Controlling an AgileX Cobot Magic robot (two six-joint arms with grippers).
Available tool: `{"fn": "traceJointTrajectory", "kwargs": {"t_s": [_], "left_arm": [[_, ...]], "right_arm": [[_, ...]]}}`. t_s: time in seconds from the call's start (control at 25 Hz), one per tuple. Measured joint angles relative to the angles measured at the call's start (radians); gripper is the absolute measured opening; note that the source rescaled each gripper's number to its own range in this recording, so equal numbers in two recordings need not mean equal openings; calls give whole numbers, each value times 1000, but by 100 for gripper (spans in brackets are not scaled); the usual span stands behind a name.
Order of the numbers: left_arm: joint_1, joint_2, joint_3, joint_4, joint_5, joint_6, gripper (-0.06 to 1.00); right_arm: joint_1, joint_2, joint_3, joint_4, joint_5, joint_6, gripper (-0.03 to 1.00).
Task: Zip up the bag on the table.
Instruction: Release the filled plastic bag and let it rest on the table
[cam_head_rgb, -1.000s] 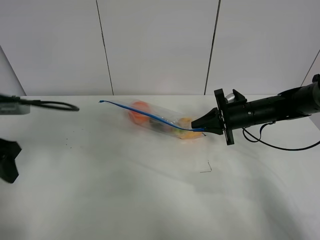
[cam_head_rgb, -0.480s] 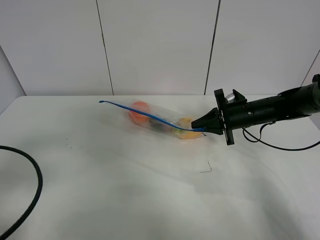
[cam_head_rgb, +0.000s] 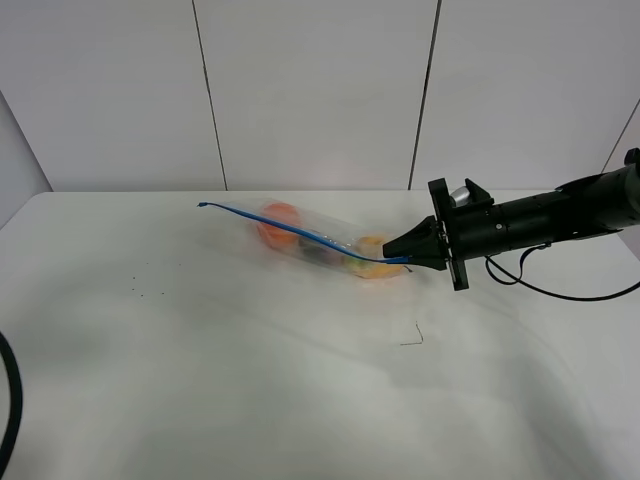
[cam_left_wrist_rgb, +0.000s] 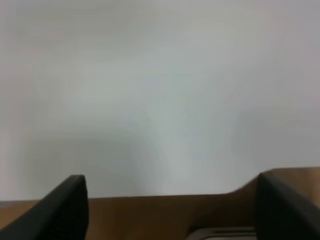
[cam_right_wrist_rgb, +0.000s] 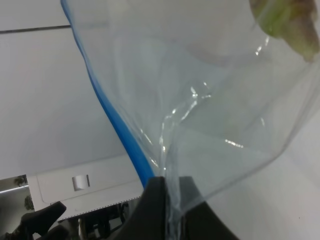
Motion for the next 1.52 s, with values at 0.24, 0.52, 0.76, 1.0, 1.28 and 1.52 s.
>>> {"fn": "traceJointTrajectory", "kwargs": {"t_s": [0.24, 0.52, 0.76, 1.0, 1.28, 1.52], "left_arm": [[0, -8, 0, 30, -3, 0, 99], [0, -160, 3, 10, -5, 0, 99], [0, -331, 8, 7, -3, 0, 99], [0, -392, 9, 1, -1, 14, 99], [0, -392, 9, -9, -1, 22, 99], [0, -392, 9, -9, -1, 22, 99]], "right_arm": [[0, 0, 0, -3, 0, 0, 0], [0, 0, 0, -4, 0, 0, 0], [0, 0, 0, -4, 0, 0, 0], [0, 0, 0, -5, 0, 0, 0], [0, 0, 0, -35, 0, 0, 4], [0, -8, 0, -83, 0, 41, 83]]}}
